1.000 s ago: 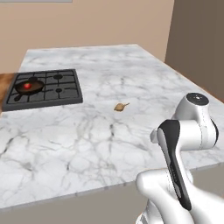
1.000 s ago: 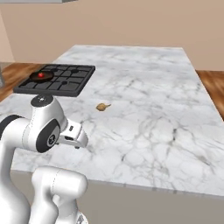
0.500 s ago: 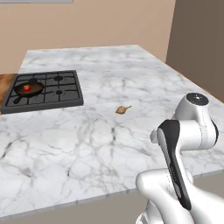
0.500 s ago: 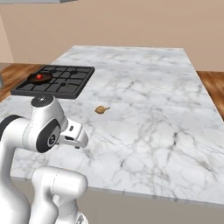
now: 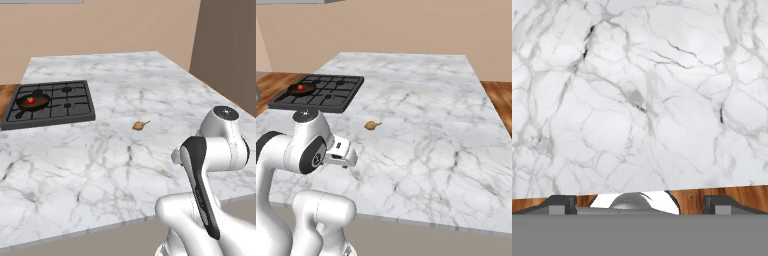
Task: Place the pan on the front right burner on the stove. Then place the tomato and the onion in the pan and turn on the front right burner.
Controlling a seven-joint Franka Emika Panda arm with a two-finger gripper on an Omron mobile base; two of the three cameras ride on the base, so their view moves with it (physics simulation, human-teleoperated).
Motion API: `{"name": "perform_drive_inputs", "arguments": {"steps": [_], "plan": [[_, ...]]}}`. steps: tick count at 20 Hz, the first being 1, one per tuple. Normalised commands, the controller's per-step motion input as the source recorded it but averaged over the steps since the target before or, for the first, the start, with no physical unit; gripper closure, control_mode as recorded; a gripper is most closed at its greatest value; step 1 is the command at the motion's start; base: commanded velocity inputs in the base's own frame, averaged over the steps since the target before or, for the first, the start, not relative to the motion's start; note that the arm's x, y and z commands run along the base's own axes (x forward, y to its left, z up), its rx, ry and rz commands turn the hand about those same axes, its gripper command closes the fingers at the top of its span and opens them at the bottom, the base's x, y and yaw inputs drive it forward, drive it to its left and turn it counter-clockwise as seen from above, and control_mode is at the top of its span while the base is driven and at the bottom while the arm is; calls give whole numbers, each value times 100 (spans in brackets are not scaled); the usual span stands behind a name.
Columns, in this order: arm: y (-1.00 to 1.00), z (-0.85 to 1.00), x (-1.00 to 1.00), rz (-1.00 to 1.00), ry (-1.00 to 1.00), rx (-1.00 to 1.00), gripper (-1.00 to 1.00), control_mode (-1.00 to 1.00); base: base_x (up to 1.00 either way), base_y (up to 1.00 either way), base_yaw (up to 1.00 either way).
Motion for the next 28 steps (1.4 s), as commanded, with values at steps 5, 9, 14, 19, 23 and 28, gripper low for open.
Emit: {"name": "perform_drive_inputs", "arguments": {"steps": [5, 9, 14, 19, 23, 28], "plan": [[0, 0, 43, 19, -5, 0, -100, -100, 0, 0, 0], [0, 0, 51, 5, -12, 0, -100, -100, 0, 0, 0], [7, 0, 38, -9, -3, -4, -100, -100, 0, 0, 0], [27, 0, 39, -15, 1, -13, -100, -100, 0, 0, 0], [6, 1, 26, -15, 0, -3, -100, -100, 0, 0, 0], [0, 2, 27, -2, 0, 1, -100, -100, 0, 0, 0]]}}
